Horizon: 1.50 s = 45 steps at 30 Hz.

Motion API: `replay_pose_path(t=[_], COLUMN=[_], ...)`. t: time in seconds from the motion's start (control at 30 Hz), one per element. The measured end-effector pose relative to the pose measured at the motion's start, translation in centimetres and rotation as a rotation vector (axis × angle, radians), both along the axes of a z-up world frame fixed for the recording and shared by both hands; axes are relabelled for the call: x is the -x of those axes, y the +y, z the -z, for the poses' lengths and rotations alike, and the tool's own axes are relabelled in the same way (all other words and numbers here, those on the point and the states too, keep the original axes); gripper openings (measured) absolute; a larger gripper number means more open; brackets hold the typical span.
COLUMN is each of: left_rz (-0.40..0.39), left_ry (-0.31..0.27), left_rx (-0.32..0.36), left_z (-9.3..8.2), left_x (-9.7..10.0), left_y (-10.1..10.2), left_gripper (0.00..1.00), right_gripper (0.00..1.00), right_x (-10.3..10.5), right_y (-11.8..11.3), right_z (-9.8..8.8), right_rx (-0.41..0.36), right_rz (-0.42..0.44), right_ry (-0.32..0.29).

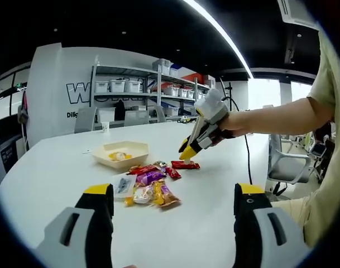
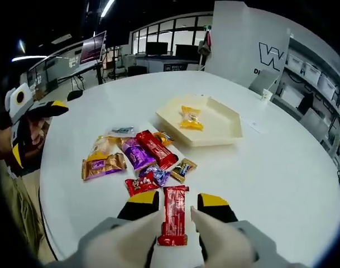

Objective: Place the target food into the container with the food tongs after gripping and lifting it, then release it inside without dropping or visibly crushing the food.

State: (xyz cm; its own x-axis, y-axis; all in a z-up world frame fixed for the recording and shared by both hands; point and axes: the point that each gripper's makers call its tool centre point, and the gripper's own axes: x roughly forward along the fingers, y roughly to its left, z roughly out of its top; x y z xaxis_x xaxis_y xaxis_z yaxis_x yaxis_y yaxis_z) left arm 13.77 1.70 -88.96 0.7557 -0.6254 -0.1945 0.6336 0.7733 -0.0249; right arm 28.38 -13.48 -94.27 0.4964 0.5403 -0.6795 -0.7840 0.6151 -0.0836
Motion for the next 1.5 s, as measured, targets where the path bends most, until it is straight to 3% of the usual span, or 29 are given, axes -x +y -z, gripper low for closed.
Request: replay_pose_path(t=[0.93,1.5], left_rz=[-0.005,-0.009], left_ry=[0.010,0.011], left_rx=[0.004,0.003], left_z=[0.5,0.5], left_x=[-0.2,-0.1], left_y=[0.2,0.3], left_gripper=[0.87,0.87], right_gripper=[0.25,0.23], right_x=[-0.1,-0.1], right_y=[0.7,0.7], right_z=[0.0,1.2], right_rx=[-0.025,-0.013], right_rz=[0.012,0.015], right_ry=[0.025,0.048])
